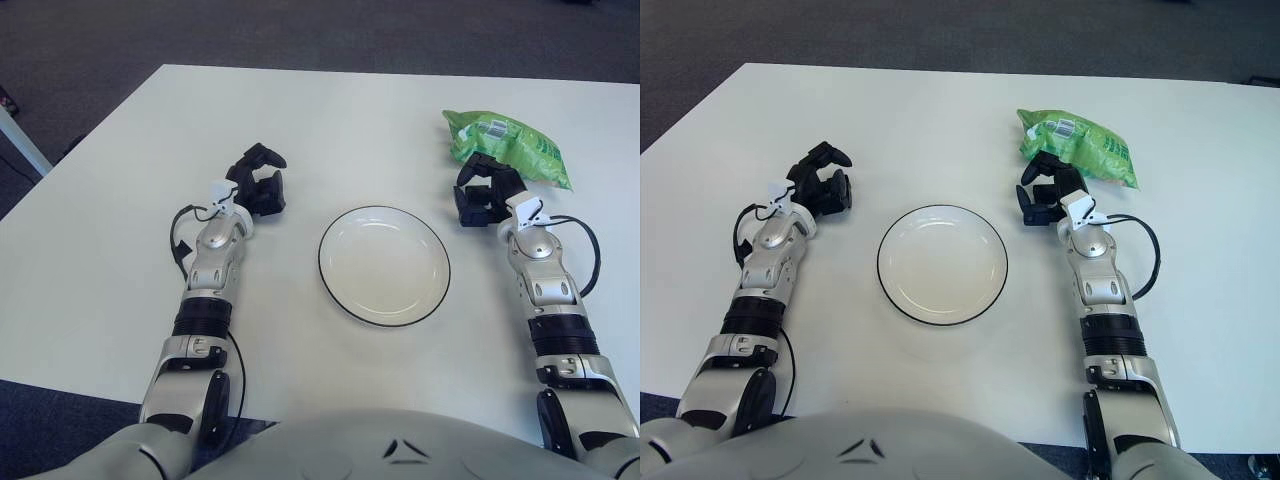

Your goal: Put the snack into the plate.

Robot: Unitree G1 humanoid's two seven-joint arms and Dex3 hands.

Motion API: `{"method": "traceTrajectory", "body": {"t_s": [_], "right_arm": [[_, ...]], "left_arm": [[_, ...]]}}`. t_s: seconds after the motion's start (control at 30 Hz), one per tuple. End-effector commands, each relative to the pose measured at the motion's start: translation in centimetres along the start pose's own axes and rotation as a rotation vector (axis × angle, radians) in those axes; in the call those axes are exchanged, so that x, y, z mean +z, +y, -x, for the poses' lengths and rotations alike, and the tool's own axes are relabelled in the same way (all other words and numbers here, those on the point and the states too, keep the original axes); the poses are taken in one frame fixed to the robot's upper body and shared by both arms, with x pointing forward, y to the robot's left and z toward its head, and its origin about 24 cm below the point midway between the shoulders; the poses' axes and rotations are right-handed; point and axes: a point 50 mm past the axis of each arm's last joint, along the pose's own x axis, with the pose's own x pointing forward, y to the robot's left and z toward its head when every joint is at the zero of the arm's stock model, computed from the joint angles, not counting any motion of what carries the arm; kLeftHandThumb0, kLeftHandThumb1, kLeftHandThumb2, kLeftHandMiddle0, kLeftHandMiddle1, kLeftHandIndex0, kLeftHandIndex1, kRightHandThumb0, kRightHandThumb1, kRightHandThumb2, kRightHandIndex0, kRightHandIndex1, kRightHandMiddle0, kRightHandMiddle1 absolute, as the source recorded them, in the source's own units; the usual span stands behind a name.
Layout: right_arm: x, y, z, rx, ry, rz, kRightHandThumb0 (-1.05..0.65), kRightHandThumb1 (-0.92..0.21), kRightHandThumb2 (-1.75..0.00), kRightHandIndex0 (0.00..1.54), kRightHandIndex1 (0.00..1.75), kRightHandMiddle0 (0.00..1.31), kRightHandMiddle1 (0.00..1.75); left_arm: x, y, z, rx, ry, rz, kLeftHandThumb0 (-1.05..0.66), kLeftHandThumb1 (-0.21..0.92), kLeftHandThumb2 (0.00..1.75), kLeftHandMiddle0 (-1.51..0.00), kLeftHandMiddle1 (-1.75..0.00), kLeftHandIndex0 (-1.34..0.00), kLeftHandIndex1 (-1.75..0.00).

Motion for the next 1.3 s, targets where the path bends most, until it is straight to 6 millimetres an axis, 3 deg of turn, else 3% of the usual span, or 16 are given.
{"method": "traceTrajectory", "body": {"t_s": [0.0, 0.27, 0.5, 0.77, 1.27], "right_arm": [[-4.2, 1.3, 1.8, 0.057, 0.190, 0.026, -0.49, -0.29, -1.35, 1.29, 1.75, 0.64, 1.75], [-4.2, 1.2, 2.1, 0.044, 0.149, 0.101, -0.49, -0.31, -1.33, 1.28, 1.75, 0.62, 1.75], [-4.2, 1.3, 2.6, -0.040, 0.035, 0.276, -0.49, -0.31, -1.33, 1.26, 1.75, 0.62, 1.75], [-4.7, 0.9, 3.4, -0.124, -0.030, 0.393, -0.47, -0.35, -1.27, 1.17, 1.75, 0.58, 1.75], [-5.1, -0.8, 4.7, -0.202, -0.092, 0.477, -0.44, -0.45, -1.14, 1.11, 1.75, 0.50, 1.75]], "left_arm": [[-2.7, 0.2, 1.5, 0.010, 0.117, 0.010, -0.46, 0.38, 1.24, -1.18, -1.75, -0.57, -1.75], [-2.9, 0.1, 1.8, 0.014, 0.121, 0.012, -0.46, 0.38, 1.25, -1.18, -1.75, -0.57, -1.75], [-2.8, -0.1, 2.2, 0.020, 0.122, 0.017, -0.46, 0.38, 1.24, -1.16, -1.75, -0.56, -1.75], [-2.9, -0.6, 2.8, 0.020, 0.127, 0.017, -0.46, 0.38, 1.24, -1.17, -1.75, -0.56, -1.75], [-3.1, -2.3, 3.4, 0.014, 0.115, 0.045, -0.46, 0.38, 1.23, -1.16, -1.75, -0.56, -1.75]]}}
